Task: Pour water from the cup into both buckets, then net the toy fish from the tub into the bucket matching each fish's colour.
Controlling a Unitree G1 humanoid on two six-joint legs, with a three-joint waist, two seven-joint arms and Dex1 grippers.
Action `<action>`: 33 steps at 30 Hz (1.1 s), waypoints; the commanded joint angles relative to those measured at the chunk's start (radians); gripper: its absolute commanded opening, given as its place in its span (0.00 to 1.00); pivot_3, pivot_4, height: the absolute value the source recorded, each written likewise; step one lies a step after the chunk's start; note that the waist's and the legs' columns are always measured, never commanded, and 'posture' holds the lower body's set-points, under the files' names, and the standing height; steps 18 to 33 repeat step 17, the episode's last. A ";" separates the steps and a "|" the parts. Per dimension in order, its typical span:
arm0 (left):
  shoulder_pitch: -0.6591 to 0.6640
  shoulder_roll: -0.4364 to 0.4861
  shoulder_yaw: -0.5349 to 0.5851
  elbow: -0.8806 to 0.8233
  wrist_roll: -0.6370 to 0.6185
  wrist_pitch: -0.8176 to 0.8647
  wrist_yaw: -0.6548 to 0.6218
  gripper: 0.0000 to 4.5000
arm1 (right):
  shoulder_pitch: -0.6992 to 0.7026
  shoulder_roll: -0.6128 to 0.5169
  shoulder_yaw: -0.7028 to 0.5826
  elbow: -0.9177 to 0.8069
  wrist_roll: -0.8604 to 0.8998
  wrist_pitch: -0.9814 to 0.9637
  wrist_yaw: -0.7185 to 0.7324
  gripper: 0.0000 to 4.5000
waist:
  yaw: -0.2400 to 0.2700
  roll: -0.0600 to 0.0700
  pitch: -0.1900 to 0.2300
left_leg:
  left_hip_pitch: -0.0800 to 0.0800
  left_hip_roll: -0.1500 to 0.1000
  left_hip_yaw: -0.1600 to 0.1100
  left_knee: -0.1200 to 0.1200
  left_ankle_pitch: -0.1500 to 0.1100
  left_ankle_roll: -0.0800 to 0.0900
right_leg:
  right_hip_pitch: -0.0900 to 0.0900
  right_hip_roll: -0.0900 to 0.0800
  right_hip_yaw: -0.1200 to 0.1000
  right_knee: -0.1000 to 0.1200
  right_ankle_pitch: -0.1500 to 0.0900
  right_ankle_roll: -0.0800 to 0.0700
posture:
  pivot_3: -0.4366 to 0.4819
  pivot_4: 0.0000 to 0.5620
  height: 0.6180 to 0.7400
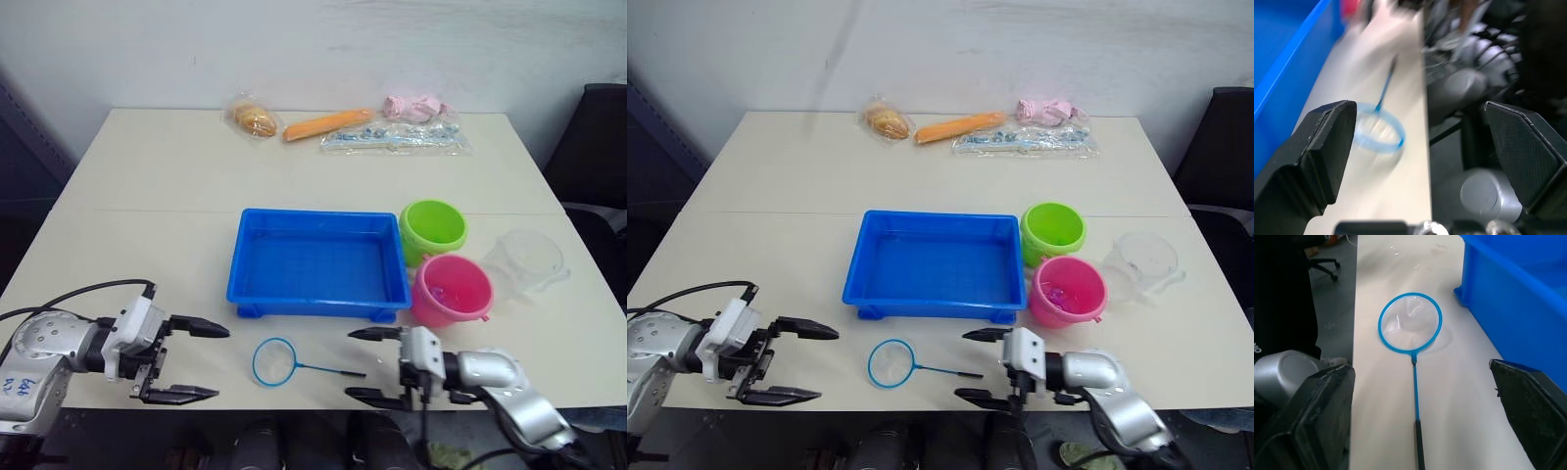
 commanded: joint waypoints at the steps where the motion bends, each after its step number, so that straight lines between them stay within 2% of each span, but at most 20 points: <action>1: 0.098 0.018 0.146 0.040 0.079 -0.034 0.114 1.00 | 0.204 -0.169 -0.293 -0.283 0.118 0.040 0.010 0.98 | 0.001 0.000 0.000 | 0.000 0.000 0.000 0.000 0.000 0.000 | 0.000 0.000 0.000 -0.001 0.000 0.000 | 0.48 0.27 1.00; 3: 0.126 0.018 0.190 0.083 0.101 -0.069 0.129 1.00 | 0.310 -0.201 -0.447 -0.326 0.119 0.031 0.010 0.98 | 0.002 0.000 0.000 | 0.000 0.000 0.000 0.000 -0.001 0.001 | 0.000 -0.001 0.000 -0.003 0.000 0.000 | 0.48 0.27 1.00; 5: 0.138 0.008 0.222 0.149 0.124 -0.115 0.148 1.00 | 0.411 -0.179 -0.639 -0.326 0.185 0.016 0.017 0.98 | 0.002 -0.001 0.000 | 0.000 0.000 0.000 0.000 -0.001 0.001 | 0.000 -0.001 0.000 -0.003 0.000 0.000 | 0.48 0.27 1.00; 7: 0.139 -0.005 0.224 0.197 0.152 -0.149 0.174 1.00 | 0.470 -0.178 -0.764 -0.297 0.201 0.004 0.043 0.98 | 0.002 -0.001 -0.001 | 0.001 0.000 0.000 0.000 -0.001 0.001 | 0.000 -0.001 0.000 -0.003 0.000 0.000 | 0.48 0.27 1.00; 10: 0.133 -0.029 0.215 0.280 0.198 -0.223 0.205 1.00 | 0.527 -0.204 -0.922 -0.234 0.205 -0.010 0.112 0.98 | 0.006 -0.001 -0.001 | 0.001 0.000 0.000 -0.001 -0.001 0.001 | 0.000 -0.001 0.000 -0.003 0.000 0.000 | 0.48 0.27 1.00; 12: 0.129 -0.042 0.216 0.310 0.213 -0.257 0.219 1.00 | 0.541 -0.202 -0.980 -0.218 0.229 -0.019 0.124 0.98 | 0.004 -0.001 -0.001 | 0.002 0.000 0.001 -0.001 -0.002 0.002 | 0.001 -0.001 0.000 -0.004 0.000 0.000 | 0.48 0.27 1.00; 16: 0.105 -0.052 0.208 0.359 0.228 -0.300 0.233 1.00 | 0.537 -0.197 -1.021 -0.192 0.225 -0.032 0.145 0.98 | 0.002 -0.002 -0.001 | 0.002 0.001 0.001 -0.001 -0.004 0.001 | 0.001 -0.001 0.000 -0.004 0.000 0.000 | 0.48 0.27 1.00; 33: 0.097 -0.050 0.204 0.358 0.224 -0.289 0.233 1.00 | 0.531 -0.195 -1.020 -0.191 0.226 -0.028 0.144 0.98 | 0.002 -0.002 -0.001 | 0.002 0.001 0.001 -0.001 -0.004 0.001 | 0.001 -0.001 0.000 -0.004 0.000 0.000 | 0.48 0.27 1.00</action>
